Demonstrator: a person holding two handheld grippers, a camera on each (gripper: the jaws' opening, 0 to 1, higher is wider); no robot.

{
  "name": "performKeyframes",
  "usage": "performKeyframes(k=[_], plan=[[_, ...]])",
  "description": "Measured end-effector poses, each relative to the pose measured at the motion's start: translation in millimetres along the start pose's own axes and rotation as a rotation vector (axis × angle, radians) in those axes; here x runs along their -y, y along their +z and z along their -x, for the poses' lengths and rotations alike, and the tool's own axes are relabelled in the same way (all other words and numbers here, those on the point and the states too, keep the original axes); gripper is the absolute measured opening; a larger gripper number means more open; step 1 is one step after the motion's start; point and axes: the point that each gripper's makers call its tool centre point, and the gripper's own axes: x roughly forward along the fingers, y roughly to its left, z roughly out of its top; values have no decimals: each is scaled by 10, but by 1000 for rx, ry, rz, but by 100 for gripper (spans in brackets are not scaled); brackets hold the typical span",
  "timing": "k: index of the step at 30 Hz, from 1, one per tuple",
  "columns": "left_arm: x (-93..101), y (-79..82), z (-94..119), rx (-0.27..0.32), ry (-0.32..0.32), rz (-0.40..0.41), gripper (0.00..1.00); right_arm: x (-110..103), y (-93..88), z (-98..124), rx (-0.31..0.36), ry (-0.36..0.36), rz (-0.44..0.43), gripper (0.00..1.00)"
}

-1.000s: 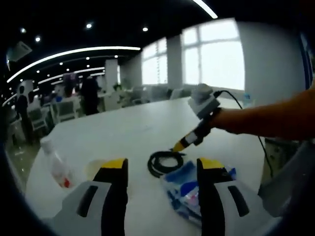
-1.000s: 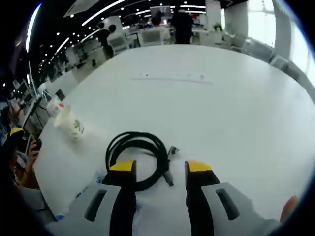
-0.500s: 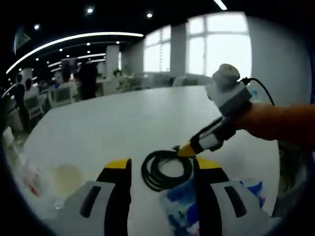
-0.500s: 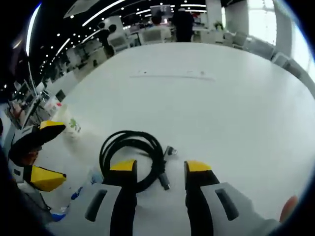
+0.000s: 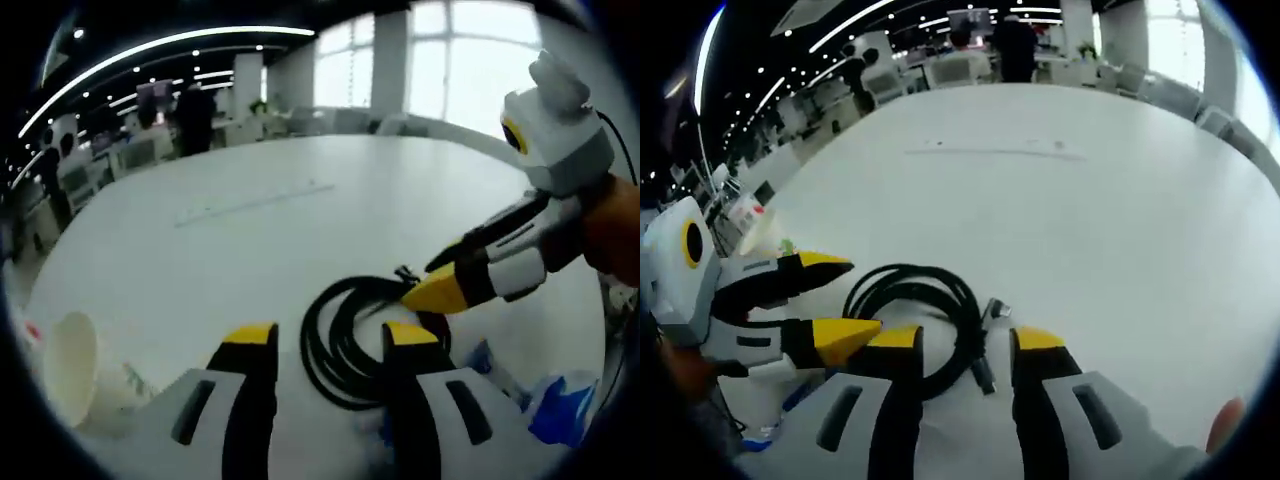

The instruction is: Arrange the tabletop items into an orderly group along one side of the table until the central work area is clear of visible clutter.

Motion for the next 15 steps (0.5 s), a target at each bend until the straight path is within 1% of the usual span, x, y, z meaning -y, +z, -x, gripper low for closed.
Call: performKeyframes(k=[5,9,12,14,15], plan=[[-3,-70,-60,-36,4,3,33,-4,-21,-46,-7,-1,-10,31],[31,-81,-64,-41,-4,1,29,14,-51,-82,-18,-5,-20,30],[44,-98,-87,-45,-12,19,27,3,-64,-113,-25,-3,-23,29],[35,-103,-96,-42,-6,18,26,-12,-86,-139,-36,1,-21,26],[33,-105,-100,-43,-5,17,25,-13,-65,-139,-25,1,-15,25]])
